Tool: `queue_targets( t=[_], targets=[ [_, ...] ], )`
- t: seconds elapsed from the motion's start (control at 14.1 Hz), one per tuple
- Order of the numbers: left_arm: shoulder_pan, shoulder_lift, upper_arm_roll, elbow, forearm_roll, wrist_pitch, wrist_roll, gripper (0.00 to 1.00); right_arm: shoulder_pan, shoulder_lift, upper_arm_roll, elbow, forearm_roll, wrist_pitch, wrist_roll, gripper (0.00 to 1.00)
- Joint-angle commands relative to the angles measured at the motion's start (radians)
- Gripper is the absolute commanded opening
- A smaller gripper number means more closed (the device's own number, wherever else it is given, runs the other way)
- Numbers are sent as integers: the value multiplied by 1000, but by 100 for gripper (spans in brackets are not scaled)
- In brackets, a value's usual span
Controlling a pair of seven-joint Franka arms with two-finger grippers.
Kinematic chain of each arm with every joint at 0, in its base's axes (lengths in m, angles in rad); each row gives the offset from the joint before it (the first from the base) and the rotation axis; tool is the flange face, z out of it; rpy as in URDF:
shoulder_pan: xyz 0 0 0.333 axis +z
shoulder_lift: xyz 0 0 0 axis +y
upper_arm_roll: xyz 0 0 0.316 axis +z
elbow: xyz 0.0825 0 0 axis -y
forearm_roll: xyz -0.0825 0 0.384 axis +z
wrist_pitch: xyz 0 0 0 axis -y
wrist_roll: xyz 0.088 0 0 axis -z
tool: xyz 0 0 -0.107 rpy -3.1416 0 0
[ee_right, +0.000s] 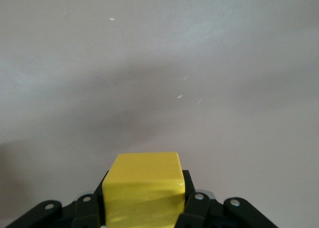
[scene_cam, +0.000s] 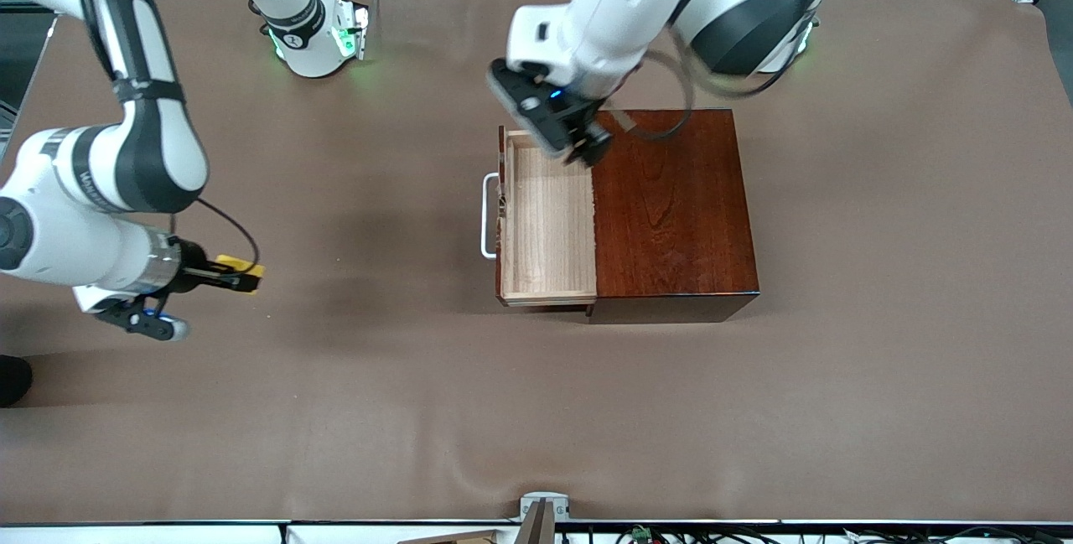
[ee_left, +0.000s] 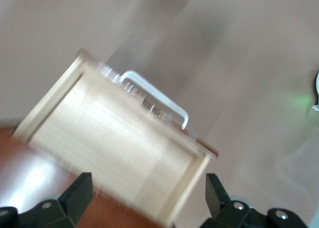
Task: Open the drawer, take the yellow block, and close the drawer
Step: 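Push the drawer shut with the left gripper while the right gripper holds the cube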
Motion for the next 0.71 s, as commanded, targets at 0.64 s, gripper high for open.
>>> queue_targets(
  t=[0.64],
  targets=[
    [-386, 339, 341, 126, 124, 280, 398, 100, -100, 204, 21, -6, -110, 300, -147, 0]
  ],
)
